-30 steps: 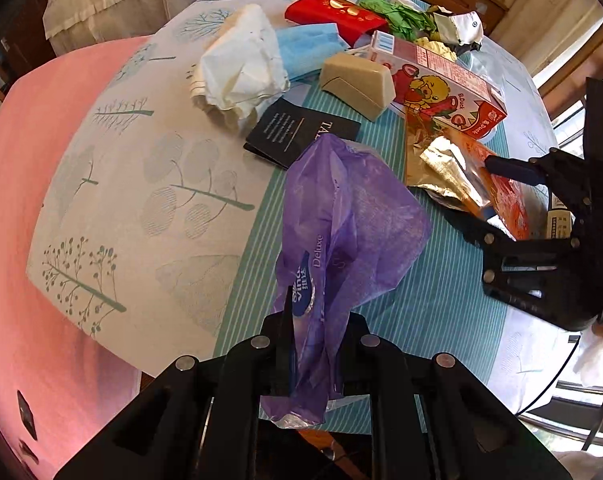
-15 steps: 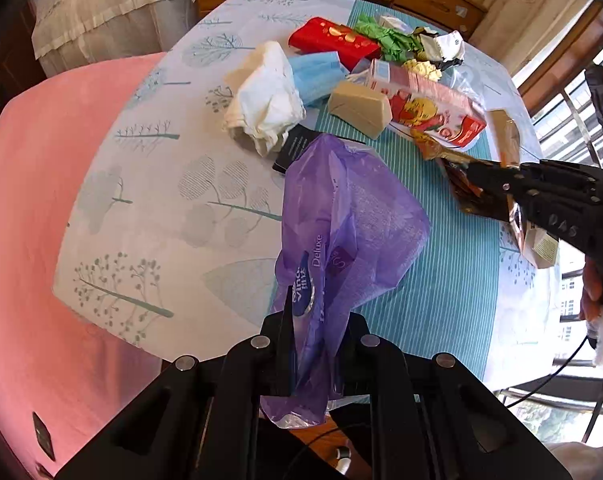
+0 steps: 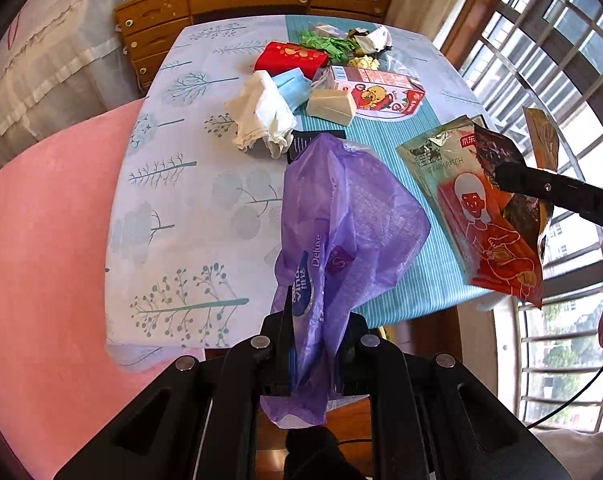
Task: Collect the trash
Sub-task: 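Lift the purple bag and orange packet and carry both over the bin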
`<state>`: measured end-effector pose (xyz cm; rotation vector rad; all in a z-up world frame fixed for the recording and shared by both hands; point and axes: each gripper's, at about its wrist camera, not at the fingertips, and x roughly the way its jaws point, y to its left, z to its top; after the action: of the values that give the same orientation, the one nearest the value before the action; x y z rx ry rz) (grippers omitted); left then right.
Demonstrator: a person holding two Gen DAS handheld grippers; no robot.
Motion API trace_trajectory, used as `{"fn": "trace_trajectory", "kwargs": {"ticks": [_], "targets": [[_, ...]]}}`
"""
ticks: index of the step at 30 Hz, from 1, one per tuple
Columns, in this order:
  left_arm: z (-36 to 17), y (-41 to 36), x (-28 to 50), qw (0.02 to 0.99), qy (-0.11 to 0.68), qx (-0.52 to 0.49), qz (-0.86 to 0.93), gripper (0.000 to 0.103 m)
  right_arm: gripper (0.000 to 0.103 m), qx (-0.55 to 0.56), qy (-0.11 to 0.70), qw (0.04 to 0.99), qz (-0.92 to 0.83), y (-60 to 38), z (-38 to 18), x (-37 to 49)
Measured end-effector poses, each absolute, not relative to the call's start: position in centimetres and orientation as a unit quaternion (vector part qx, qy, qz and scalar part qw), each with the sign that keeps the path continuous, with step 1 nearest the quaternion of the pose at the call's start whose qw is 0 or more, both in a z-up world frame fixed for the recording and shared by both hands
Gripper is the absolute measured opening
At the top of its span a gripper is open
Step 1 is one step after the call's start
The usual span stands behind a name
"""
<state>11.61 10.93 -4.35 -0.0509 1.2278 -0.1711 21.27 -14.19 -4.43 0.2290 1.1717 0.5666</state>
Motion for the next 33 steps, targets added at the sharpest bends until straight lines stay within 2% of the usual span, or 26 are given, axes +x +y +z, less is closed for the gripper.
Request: {"fn": "trace_trajectory", "kwargs": {"ticks": [10, 16, 23, 33], "targets": [[-7.3, 11.9, 5.2, 0.776, 0.612, -0.002, -0.151, 0.012, 0.0, 0.215, 0.581, 0.758, 0.205, -14.4, -7.3, 9.2], [-12.1, 8.7, 1.8, 0.746, 0.639, 0.03, -0.183, 0.012, 0.0, 0.267, 0.617, 0.724, 0.155, -16.2, -13.5, 4.4], [-22.3, 5.0, -1.4, 0.71, 0.678, 0.061, -0.18, 0.012, 0.0, 0.327, 0.638, 0.694, 0.069, -18.7, -25.8, 1.0], [-42.0, 1.1, -1.1, 0.694, 0.707, 0.053, -0.122, 0.012, 0.0, 0.38, 0.654, 0.654, -0.003, -21.0, -46.3, -0.1]]}}
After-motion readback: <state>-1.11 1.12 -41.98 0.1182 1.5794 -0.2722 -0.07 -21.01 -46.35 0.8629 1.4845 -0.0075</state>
